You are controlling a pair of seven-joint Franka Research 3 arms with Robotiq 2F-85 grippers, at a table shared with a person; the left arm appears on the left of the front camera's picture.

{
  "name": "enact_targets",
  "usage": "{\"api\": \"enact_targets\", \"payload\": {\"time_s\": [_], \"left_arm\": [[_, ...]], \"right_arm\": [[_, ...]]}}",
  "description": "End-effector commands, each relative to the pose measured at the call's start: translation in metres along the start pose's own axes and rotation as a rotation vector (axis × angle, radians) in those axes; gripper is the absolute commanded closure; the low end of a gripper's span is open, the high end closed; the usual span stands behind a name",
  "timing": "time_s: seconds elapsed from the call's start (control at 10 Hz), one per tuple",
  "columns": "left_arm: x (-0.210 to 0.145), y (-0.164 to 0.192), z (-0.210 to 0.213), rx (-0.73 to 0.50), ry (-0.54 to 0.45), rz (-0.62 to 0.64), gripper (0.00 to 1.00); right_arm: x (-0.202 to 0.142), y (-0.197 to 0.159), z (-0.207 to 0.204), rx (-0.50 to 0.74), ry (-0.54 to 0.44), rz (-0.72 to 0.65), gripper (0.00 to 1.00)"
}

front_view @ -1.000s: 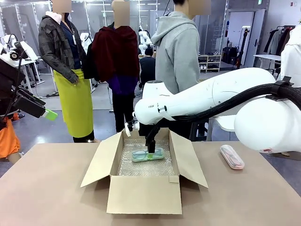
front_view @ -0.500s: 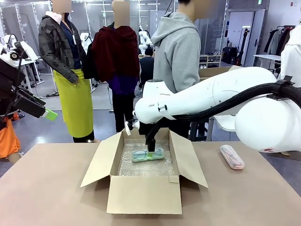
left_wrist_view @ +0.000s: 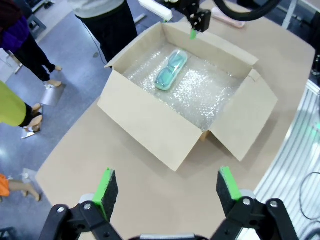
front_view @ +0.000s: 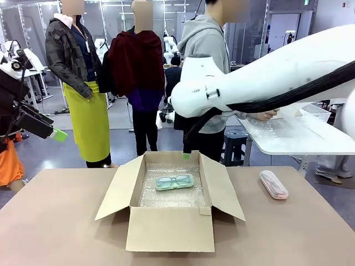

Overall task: Pack the glasses set securely to prepare it for shipping.
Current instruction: Put the Glasses case from the right side of the table into the Package Box.

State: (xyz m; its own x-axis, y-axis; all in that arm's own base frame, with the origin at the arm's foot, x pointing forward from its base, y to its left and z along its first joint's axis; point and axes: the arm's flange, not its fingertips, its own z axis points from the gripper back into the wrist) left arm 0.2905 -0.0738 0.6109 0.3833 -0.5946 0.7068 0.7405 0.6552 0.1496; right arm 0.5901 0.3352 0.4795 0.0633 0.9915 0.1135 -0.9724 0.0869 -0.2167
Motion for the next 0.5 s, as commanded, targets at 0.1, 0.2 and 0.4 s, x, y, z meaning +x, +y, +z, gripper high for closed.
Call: {"api": "enact_targets", "payload": {"time_s": [0.1,0.2,0.4], "left_arm": [[-0.001,0.000,0.001,-0.001,-0.003,-0.001,0.00],[-0.001,0.000,0.001,-0.001,-0.003,-0.001,0.00],[-0.001,0.000,0.001,-0.001,-0.003,-0.001,0.00]], "right_arm": [[-0.043,0.045,0.012,-0.053,-0.031,-0.122,0.00],[-0.063,0.054,0.022,-0.067,-0.038,-0.173,0.00],[-0.125,0.081,0.049,-0.107,-0.096,-0.371,0.00]]}}
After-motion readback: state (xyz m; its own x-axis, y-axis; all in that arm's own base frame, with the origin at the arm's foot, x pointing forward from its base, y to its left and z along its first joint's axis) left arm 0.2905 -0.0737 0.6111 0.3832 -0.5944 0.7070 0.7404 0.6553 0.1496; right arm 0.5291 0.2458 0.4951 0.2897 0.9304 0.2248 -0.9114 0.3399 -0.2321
